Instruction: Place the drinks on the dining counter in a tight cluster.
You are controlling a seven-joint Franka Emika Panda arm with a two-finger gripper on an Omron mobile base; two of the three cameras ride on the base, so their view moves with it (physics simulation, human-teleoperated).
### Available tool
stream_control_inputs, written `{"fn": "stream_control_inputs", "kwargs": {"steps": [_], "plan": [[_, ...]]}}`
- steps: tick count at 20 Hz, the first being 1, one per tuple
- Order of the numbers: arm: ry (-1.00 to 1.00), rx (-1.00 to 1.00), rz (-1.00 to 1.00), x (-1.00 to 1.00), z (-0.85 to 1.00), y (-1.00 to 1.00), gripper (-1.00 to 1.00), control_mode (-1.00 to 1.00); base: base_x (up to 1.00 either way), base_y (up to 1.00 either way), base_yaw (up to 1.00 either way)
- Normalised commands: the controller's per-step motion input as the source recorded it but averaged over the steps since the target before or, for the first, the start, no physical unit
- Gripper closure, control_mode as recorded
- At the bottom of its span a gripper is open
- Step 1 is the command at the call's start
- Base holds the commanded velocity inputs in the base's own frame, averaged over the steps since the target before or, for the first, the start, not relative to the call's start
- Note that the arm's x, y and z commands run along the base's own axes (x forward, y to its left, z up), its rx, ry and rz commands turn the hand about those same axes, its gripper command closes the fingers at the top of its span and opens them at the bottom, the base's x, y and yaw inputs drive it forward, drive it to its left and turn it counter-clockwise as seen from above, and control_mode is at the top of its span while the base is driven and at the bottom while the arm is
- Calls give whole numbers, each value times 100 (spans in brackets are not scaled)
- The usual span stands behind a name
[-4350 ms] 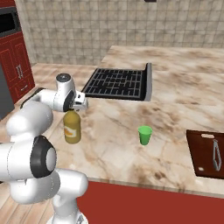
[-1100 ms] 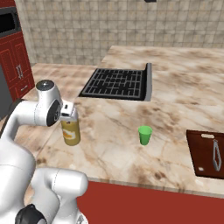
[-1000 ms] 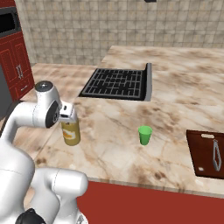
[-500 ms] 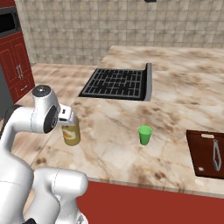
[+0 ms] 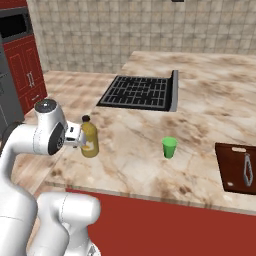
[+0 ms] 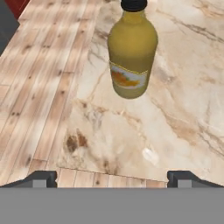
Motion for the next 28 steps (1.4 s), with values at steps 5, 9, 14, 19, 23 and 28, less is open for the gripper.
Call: {"fn": "stream_control_inputs", "kwargs": {"steps": [5, 9, 14, 19, 23, 28], "plan": [[0, 0, 0, 0, 0, 0, -100, 100, -53, 11, 34], [0, 0, 0, 0, 0, 0, -100, 100, -30, 17, 79], [0, 0, 0, 0, 0, 0, -100, 100, -11, 15, 96], [0, 0, 0, 0, 0, 0, -100, 100, -8, 11, 99], [0, 0, 0, 0, 0, 0, -100, 100, -6, 7, 100], [0, 0, 0, 0, 0, 0, -100, 100, -4, 5, 100]]}}
